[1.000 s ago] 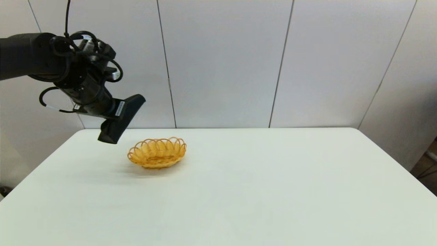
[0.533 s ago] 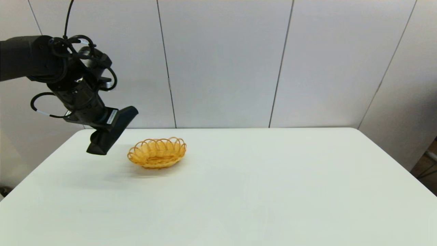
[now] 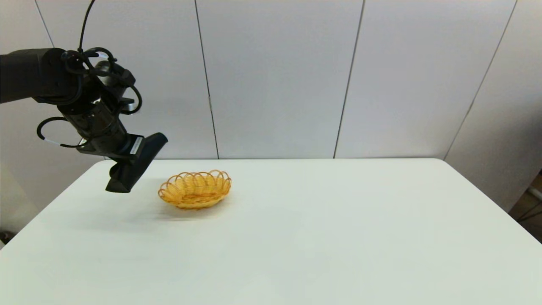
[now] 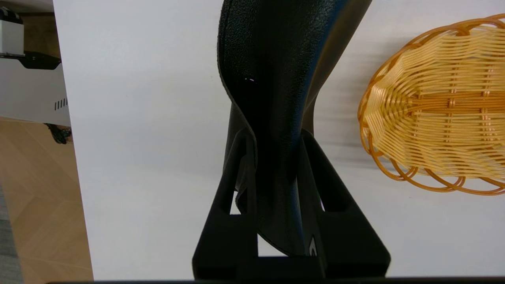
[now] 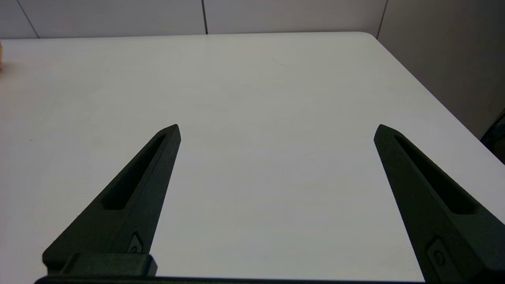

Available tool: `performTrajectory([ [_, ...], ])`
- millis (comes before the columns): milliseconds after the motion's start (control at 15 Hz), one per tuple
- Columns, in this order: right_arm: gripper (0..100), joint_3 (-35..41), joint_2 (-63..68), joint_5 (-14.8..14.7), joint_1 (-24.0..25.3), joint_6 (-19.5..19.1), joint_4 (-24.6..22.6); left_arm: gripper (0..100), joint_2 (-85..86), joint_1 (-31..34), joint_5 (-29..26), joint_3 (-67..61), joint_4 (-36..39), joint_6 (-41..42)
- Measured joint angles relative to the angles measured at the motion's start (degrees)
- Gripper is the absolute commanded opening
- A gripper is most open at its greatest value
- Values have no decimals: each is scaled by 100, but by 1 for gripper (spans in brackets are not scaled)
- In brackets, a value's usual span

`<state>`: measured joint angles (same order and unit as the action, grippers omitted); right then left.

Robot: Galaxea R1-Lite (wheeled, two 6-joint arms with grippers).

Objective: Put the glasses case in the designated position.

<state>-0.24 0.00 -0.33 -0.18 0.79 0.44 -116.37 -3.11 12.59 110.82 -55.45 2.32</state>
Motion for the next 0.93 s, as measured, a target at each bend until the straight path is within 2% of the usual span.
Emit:
performTrajectory([
  [333, 100, 2, 0, 0, 0, -2, -4, 0, -16, 5, -4, 9, 0, 5],
  [400, 100, 2, 0, 0, 0, -2, -4, 100, -16, 5, -4, 9, -27, -1],
  [933, 100, -2, 0, 4, 0, 0, -4, 100, -57, -13, -9, 28, 5, 0],
])
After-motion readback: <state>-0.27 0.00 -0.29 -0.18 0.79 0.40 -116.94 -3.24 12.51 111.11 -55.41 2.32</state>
